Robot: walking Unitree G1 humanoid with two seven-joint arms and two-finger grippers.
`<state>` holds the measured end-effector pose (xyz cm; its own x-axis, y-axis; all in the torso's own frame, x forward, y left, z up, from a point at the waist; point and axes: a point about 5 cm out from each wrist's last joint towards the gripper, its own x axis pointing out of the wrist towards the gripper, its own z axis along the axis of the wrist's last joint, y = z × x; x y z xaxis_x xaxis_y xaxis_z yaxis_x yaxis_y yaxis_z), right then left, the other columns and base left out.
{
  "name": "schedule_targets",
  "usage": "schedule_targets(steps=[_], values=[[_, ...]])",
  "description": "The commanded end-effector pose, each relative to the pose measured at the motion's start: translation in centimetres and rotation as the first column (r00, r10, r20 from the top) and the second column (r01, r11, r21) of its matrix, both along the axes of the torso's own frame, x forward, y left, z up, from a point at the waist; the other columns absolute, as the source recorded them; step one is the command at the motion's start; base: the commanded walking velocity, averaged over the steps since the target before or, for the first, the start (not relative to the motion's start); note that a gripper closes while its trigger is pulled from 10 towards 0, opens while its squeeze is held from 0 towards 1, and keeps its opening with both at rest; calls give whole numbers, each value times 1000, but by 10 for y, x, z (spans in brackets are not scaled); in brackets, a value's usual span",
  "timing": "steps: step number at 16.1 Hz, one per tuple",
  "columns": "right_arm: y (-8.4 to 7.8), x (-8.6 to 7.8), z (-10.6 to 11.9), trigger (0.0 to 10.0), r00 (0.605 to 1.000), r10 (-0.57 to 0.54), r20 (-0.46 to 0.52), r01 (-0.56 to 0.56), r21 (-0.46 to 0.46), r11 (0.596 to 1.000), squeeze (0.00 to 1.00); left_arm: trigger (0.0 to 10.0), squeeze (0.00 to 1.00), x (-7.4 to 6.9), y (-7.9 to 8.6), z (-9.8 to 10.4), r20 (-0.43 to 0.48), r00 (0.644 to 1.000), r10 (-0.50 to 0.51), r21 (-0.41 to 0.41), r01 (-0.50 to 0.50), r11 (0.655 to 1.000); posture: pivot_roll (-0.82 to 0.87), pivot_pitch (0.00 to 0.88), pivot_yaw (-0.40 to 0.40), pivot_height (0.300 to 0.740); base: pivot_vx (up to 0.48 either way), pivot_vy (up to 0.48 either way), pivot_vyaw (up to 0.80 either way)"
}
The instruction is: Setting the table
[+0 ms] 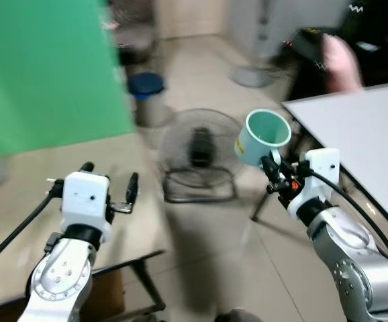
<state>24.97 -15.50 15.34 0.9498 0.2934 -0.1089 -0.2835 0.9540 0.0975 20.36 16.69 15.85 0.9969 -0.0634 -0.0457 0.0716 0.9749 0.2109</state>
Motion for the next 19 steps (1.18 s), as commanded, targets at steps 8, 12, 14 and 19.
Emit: schedule_targets(steps=[8,12,14,19], values=[[-5,-8,5,10000,996,-85,-1,85,-28,996,0,10000,0,15,-2,2,19,1000,-20,19,20,1000,-95,38,47,740,0,0,-800],[-6,-14,2,10000,994,-104,-30,103,-47,994,0,10000,0,17,-2,2,31,1000,-5,27,4,1000,-102,40,40,740,0,0,-800],[-8,-23,3,10000,993,-112,-38,110,-52,993,0,10000,0,18,0,1,36,999,9,29,-10,1000,-123,40,52,740,0,0,-800],[-32,-61,25,10000,973,-229,-28,225,-93,970,0,10000,0,30,-1,-2,45,999,-8,14,7,1000,-225,36,78,740,0,0,-800]])
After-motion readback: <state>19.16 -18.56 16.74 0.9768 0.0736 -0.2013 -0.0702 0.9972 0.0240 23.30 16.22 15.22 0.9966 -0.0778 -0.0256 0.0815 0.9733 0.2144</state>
